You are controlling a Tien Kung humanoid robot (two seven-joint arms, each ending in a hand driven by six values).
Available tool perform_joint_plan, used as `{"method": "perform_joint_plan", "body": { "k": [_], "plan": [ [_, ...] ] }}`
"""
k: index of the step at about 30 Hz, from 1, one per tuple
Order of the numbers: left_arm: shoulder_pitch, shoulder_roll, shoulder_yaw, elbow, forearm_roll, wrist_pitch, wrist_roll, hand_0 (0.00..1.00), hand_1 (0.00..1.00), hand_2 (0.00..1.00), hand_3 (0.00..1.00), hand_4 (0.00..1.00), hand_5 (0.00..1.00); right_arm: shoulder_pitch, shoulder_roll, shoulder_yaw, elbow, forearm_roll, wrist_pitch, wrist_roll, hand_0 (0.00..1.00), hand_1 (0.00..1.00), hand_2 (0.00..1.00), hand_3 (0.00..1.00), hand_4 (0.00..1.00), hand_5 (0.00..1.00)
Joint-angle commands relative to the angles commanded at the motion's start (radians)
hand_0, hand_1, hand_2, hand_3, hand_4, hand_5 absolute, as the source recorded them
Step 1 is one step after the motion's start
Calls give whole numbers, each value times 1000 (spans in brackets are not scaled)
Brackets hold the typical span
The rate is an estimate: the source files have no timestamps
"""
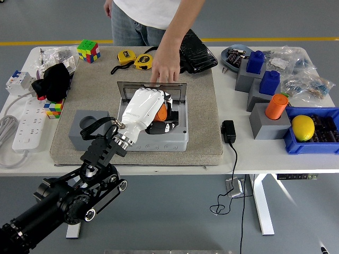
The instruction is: Fetch the battery,place it into the box,close the lid of the box
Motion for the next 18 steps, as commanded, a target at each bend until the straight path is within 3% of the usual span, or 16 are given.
{"method": "perform_joint_plan", "body": {
  "k": [7,18],
  "plan": [
    [-1,-4,36,-31,-11,2,1,49,2,62,59,848,77,2,-1,-2,0,1,0,0,824,779,757,794,998,998],
    [-28,-7,29,36,-23,13,-10,49,2,63,59,843,99,4,-4,-13,0,2,0,-3,822,780,758,794,998,998]
  ]
}}
